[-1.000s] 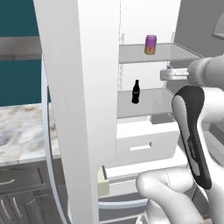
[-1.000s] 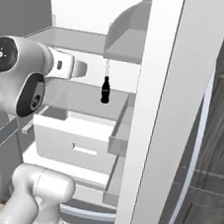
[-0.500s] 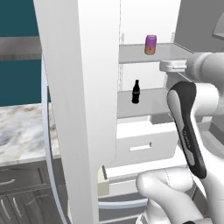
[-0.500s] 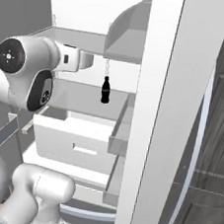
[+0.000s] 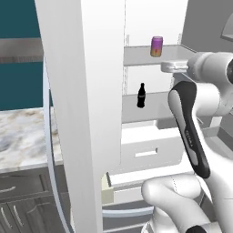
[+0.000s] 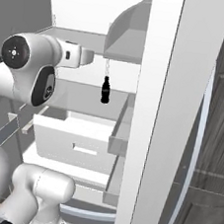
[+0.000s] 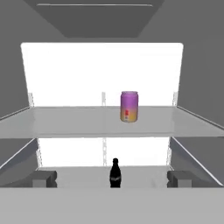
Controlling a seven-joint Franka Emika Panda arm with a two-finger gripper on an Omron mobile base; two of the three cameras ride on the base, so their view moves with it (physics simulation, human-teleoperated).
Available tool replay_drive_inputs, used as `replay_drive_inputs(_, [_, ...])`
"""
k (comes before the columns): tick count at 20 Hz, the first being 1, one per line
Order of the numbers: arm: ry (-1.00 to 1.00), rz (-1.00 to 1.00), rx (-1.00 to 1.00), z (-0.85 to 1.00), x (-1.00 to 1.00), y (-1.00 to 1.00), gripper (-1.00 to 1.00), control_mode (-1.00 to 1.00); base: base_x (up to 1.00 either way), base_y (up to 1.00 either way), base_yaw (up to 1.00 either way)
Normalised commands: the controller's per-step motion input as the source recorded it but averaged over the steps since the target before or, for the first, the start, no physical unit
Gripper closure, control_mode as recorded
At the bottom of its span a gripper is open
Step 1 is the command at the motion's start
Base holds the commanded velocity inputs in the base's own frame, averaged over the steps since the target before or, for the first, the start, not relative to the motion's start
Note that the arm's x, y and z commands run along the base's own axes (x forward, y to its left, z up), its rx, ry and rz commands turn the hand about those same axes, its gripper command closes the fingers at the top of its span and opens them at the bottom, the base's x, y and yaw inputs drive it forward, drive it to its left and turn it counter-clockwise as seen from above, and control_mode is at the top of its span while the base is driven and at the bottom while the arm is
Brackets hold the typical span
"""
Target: Open the fridge, grab two sodas, and place both sodas inside the bowl with ice on the dining counter.
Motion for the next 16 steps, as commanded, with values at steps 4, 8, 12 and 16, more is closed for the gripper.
replay_drive_inputs(4, [-0.16,0.06,0.0,0.0,0.24,0.0,-1.0,-1.0,0.0,0.0,0.0])
replay_drive_inputs(8, [-0.09,0.04,0.0,0.0,0.33,0.0,-1.0,-1.0,0.0,0.0,0.0])
replay_drive_inputs(12, [-0.02,0.01,0.0,0.01,0.35,-0.02,-1.0,-1.0,0.0,0.0,0.0])
replay_drive_inputs(16, [0.01,0.0,0.0,0.05,0.31,-0.23,-1.0,-1.0,0.0,0.0,0.0])
